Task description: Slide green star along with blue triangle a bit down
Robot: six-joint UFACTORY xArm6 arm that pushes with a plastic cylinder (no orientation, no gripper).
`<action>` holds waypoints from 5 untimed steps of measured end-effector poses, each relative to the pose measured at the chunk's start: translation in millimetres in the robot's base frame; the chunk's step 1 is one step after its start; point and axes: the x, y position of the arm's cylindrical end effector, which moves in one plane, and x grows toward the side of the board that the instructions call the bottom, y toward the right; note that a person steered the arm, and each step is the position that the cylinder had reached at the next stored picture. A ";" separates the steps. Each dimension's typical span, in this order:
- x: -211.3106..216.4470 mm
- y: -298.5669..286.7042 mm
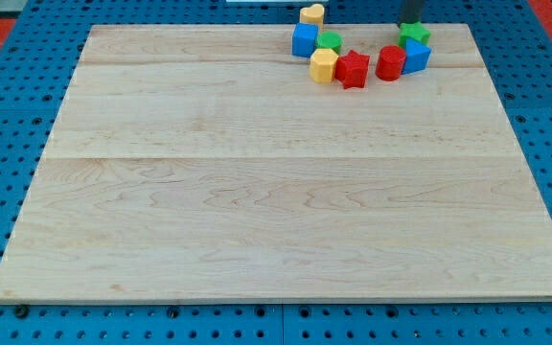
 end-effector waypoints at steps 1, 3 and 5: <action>14.8 15.1; 93.7 -48.9; 60.4 -57.7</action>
